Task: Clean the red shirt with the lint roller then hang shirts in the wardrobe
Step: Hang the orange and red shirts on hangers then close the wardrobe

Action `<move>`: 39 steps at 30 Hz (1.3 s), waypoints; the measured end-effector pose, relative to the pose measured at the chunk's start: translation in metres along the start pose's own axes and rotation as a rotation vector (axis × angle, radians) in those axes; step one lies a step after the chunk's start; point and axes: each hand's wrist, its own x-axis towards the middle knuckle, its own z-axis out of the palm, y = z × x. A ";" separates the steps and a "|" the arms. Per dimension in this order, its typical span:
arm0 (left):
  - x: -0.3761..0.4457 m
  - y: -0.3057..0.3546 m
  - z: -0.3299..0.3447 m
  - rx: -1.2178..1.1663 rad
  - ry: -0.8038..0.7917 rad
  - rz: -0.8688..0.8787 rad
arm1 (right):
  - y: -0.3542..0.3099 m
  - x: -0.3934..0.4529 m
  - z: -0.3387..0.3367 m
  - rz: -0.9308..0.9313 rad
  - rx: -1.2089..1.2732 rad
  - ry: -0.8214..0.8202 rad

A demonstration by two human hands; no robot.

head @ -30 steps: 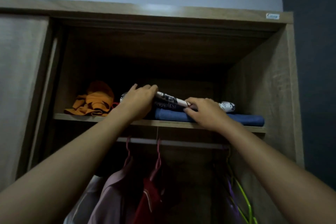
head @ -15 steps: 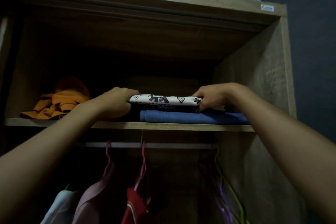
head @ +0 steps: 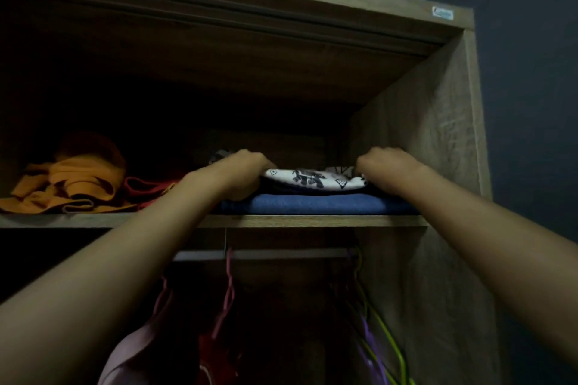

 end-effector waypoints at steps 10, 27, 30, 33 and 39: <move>-0.014 -0.018 -0.040 -0.400 -0.329 -0.270 | 0.008 -0.013 -0.025 0.105 0.862 -0.279; 0.036 -0.014 0.008 -0.208 -0.354 -0.320 | -0.037 0.031 0.001 0.064 0.596 -0.389; 0.027 -0.012 0.001 -0.206 -0.266 -0.299 | -0.037 0.026 -0.008 0.076 0.542 -0.397; 0.018 -0.012 -0.002 -0.234 -0.345 -0.279 | -0.032 0.019 -0.011 0.117 0.522 -0.385; 0.022 -0.024 0.016 -0.315 -0.296 -0.319 | -0.031 0.018 0.002 0.112 0.676 -0.421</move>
